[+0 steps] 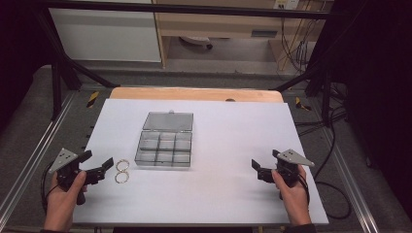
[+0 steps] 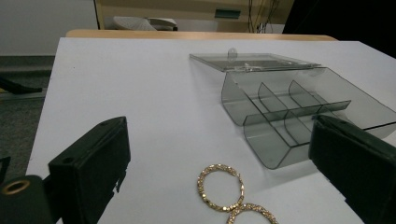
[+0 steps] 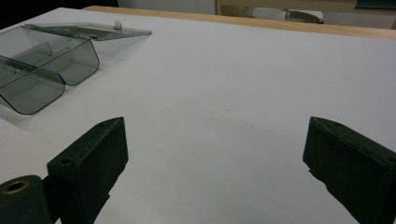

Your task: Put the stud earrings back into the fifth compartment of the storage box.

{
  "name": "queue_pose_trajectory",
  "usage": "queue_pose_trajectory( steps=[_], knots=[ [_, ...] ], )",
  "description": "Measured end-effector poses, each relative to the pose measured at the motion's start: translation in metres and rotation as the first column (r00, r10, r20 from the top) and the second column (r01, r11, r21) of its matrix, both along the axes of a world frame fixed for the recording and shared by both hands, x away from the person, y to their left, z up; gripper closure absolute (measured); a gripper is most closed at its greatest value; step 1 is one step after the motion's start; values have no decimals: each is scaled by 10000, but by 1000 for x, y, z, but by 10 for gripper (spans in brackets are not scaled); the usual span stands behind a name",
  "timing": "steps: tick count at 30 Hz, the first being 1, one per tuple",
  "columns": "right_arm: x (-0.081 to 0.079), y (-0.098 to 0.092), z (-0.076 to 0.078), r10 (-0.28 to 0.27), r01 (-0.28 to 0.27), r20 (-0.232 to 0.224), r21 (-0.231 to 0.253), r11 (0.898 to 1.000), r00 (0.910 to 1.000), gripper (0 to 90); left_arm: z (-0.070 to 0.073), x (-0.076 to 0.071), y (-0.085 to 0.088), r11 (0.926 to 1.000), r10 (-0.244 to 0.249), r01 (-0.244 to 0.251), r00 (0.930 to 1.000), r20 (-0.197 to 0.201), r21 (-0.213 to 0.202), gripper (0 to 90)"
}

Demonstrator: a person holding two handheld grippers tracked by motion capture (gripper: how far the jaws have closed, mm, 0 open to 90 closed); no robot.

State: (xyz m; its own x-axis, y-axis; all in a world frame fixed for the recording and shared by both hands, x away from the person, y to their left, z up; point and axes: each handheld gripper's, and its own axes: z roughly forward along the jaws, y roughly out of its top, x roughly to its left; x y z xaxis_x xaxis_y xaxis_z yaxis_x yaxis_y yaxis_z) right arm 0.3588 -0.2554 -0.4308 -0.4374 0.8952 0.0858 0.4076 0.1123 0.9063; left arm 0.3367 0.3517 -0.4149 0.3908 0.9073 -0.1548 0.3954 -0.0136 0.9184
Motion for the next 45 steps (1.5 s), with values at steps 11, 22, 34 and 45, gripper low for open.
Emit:
queue_pose_trajectory(
  steps=[11, 22, 34, 45],
  knots=[
    [-17, 0, 6, -113, 112, -12, -372, 9992, 9999, 34, -3, 11, -1, 9996, -65, 78, 9987, -507, 268, 109],
    [-8, 1, -6, -81, 36, -642, -689, 9976, 9979, 39, -20, 33, -2, 9929, -10, 185, 9890, -1477, 1172, 359],
    [-6, 1, -10, -41, -22, -779, -800, 9968, 9970, 43, -39, 51, -18, 9736, -870, 1344, 9657, -2445, 1844, 626],
    [-5, 5, -8, 111, -183, -749, -964, 9952, 9971, 43, -40, 47, -26, 9554, -825, 1483, 9644, -2512, 2554, 869]
  ],
)
